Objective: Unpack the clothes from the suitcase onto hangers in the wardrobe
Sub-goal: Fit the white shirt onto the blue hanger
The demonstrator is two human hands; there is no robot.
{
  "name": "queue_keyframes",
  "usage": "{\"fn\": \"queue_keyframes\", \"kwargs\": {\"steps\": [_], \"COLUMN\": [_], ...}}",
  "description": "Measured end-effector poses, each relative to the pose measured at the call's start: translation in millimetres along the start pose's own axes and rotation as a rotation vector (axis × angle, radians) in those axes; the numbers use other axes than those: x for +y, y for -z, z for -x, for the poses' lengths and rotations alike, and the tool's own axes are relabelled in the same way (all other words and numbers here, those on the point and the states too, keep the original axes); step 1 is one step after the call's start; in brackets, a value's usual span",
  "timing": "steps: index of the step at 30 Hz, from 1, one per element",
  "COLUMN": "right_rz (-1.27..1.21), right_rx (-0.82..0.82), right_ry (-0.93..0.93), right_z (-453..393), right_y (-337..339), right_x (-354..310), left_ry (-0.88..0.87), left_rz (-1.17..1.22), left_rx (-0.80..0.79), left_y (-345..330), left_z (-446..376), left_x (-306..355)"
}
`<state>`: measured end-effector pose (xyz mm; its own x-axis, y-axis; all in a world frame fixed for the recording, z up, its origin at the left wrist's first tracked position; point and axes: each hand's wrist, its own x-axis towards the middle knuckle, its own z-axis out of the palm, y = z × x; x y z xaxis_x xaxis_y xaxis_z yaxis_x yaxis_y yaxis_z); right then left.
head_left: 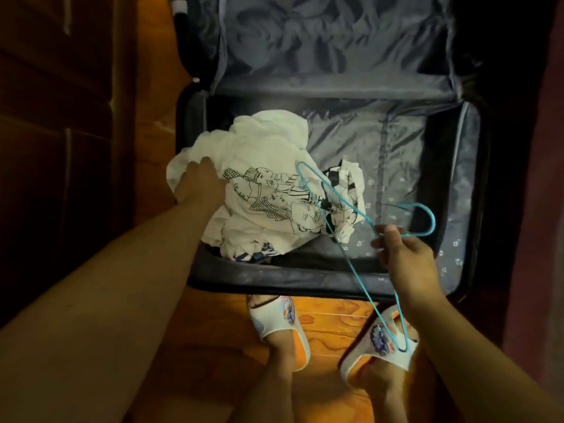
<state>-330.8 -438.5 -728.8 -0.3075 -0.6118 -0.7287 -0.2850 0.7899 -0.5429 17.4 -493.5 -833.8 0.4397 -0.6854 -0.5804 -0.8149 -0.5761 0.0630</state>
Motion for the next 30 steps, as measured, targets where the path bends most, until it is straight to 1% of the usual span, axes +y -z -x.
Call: {"fn": "queue_keyframes", "kwargs": {"steps": [3,5,7,10,12,14,16,18,22,23,26,28,30], "right_rz": [0.005,0.027,0.068,0.08,0.097,0.084,0.095,0.12,0.165,0.182,0.224,0.246,0.202], "right_rx": [-0.012,0.001,0.012,0.005,0.009,0.009,-0.029,-0.102,-0.339,-0.402,-0.539,-0.581,-0.649], "right_ry": [-0.015,-0.021,-0.011,0.004,0.034,0.081,0.19,0.311,0.497,0.548,0.745,0.898,1.003], "right_z": [6.4,16.6,30.1,68.1,91.5,120.5,153.2,184.3,251.3,275.6,350.0,401.4,452.4], "right_y": [-5.5,-2.8,4.3,27.9,47.4,76.7,111.2,148.5,223.2,242.3,269.4,275.8,279.5], "right_x": [-15.3,-29.3,-43.5,-79.0,-101.0,-128.3,-160.8,-194.0,-254.8,-273.8,-333.6,-378.1,-417.5], "left_ry": [-0.073,-0.056,-0.01,0.001,-0.001,-0.015,-0.078,-0.192,-0.325,-0.367,-0.535,-0.628,-0.709], "left_rz": [0.045,0.143,0.332,0.678,0.8,0.863,0.861,0.793,0.725,0.697,0.582,0.523,0.492], "left_rx": [0.107,0.108,0.06,-0.001,-0.001,0.039,0.076,0.12,0.232,0.283,0.36,0.388,0.383], "left_y": [11.6,25.9,41.3,90.9,130.5,181.7,240.7,300.8,425.0,461.1,551.6,605.6,648.6], "left_z": [8.8,28.2,60.5,133.5,180.3,227.3,273.7,319.8,411.1,440.1,517.0,565.9,613.0], "left_x": [-2.0,-2.5,2.3,16.8,29.3,44.5,63.3,82.1,114.8,122.6,142.9,153.0,158.0]}}
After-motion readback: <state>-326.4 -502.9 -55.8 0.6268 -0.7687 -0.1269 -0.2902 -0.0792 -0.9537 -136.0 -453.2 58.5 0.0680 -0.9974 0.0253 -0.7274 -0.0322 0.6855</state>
